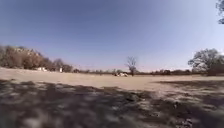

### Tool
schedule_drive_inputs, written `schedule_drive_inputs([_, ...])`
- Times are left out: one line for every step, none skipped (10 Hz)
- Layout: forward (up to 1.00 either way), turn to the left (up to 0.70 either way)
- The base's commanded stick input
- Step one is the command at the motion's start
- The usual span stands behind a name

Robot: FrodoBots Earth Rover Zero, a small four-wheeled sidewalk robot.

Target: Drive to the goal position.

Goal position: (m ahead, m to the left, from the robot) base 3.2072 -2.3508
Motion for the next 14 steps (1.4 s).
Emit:
schedule_drive_inputs([0.50,0.04])
schedule_drive_inputs([0.50,0.00])
schedule_drive_inputs([0.50,0.00])
schedule_drive_inputs([0.50,0.00])
schedule_drive_inputs([0.50,0.00])
schedule_drive_inputs([0.50,0.00])
schedule_drive_inputs([0.50,0.00])
schedule_drive_inputs([0.50,0.00])
schedule_drive_inputs([0.50,0.00])
schedule_drive_inputs([0.50,0.00])
schedule_drive_inputs([0.50,0.00])
schedule_drive_inputs([0.50,0.00])
schedule_drive_inputs([0.50,0.00])
schedule_drive_inputs([0.50,0.00])
